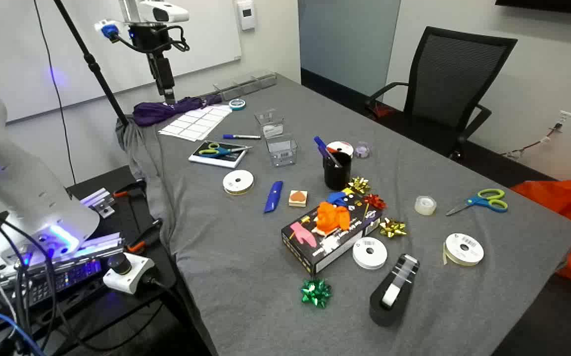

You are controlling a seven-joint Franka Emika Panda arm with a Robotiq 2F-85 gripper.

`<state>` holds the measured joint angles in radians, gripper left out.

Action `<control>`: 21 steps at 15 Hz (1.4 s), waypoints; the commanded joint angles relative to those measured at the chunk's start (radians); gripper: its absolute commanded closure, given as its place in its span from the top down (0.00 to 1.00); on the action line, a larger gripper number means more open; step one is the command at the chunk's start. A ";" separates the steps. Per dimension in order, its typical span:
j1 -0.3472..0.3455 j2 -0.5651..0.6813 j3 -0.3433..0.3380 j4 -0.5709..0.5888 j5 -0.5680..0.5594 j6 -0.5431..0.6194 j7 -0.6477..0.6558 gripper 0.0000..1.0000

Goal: Move the black cup to the left closer to white circular object

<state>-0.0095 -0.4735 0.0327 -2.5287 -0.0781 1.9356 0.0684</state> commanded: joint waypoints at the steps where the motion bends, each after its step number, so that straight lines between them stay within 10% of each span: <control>1: 0.002 0.000 -0.002 0.001 0.000 -0.002 0.001 1.00; 21: 0.007 0.441 0.008 0.458 0.226 0.267 0.386 1.00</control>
<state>0.0087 -0.1337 0.0429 -2.1947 0.1487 2.1751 0.3868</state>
